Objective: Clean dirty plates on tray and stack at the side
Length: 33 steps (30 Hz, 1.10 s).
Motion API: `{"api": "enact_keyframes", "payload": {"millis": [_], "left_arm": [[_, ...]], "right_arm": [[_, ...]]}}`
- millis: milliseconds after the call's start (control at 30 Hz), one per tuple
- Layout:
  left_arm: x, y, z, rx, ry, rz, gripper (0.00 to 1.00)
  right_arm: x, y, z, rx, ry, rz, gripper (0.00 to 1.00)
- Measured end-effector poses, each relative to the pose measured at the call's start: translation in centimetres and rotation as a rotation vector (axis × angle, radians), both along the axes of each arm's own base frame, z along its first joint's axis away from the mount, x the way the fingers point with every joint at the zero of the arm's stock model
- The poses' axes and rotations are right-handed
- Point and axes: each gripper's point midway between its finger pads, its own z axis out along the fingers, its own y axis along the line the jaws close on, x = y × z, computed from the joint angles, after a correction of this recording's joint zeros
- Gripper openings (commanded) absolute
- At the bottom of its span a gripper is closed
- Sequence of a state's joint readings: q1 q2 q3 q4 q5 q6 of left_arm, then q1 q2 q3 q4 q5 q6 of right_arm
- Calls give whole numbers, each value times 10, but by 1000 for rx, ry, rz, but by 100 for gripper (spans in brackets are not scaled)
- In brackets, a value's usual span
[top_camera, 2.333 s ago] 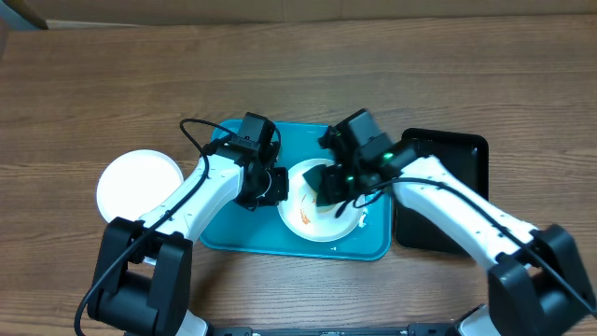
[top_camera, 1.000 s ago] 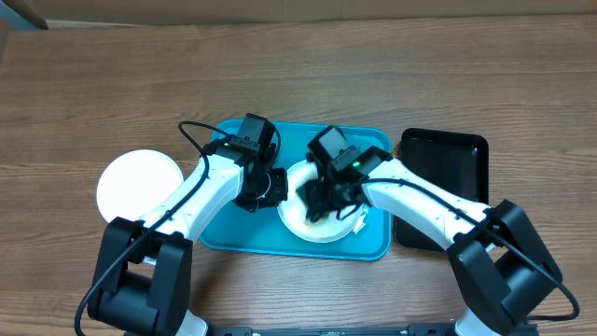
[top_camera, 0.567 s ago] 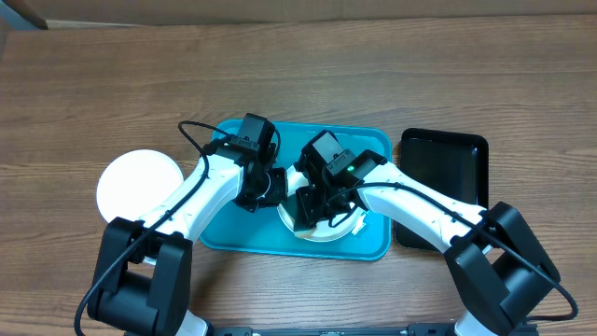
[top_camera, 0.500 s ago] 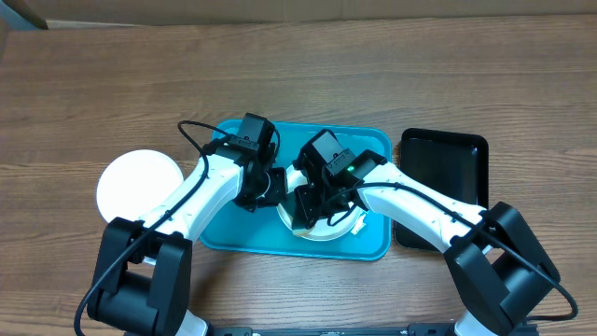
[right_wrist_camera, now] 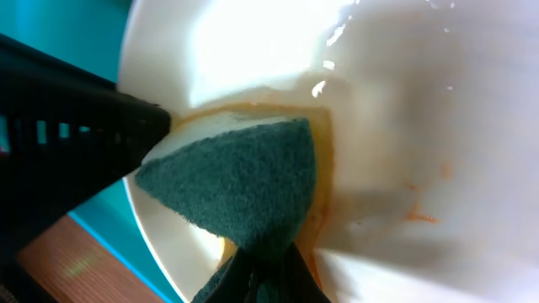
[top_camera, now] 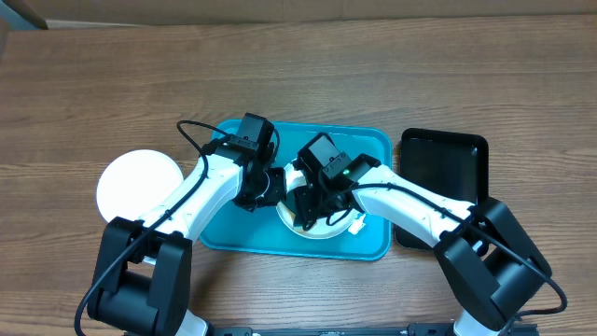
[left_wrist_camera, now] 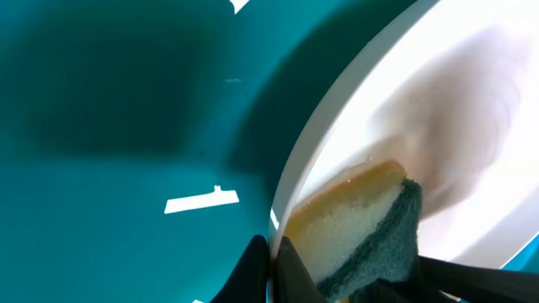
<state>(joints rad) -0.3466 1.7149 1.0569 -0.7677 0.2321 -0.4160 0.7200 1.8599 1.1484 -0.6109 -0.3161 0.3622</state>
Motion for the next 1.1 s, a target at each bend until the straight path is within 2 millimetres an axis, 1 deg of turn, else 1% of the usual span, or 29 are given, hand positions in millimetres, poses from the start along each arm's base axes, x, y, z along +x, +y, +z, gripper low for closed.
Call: {"api": "enact_keyframes", "payload": {"millis": [200,367,433,567,633,767,833,967,1000,1100], "left_arm": [[-1,0,0,-1,4,0,4],[-2,-2,0,-9,8,-2,4],[-2,-1,0,-8,9,-2,4],[-2,-1,0,-8,10,-2,4],[-2,-2,0,-10,10,-3,4],[-5,-1,0,-8,19,-6,4],[-5,-1,0,-8,19,-6,4],[-4,-1,0,-9,17,-6,4],[-4,-1,0,-9,17,-6,4],[-4,-1,0,-9,17,-6,4]], "right_arm": [[1,-4,-3,-5,7,-13,4],[7,-17,-5,-26,33,-73,4],[12,-27,-6,-36,45,-104,4],[24,-55,-10,-79,74,-188,4],[33,-69,-11,-98,69,-227,4],[46,-86,-13,-119,29,-220,4],[50,-90,-12,-119,14,-200,4],[60,-84,-4,-111,-20,-151,4],[63,-82,0,-108,-28,-146,4],[78,-74,20,-91,-67,-136,4]]}}
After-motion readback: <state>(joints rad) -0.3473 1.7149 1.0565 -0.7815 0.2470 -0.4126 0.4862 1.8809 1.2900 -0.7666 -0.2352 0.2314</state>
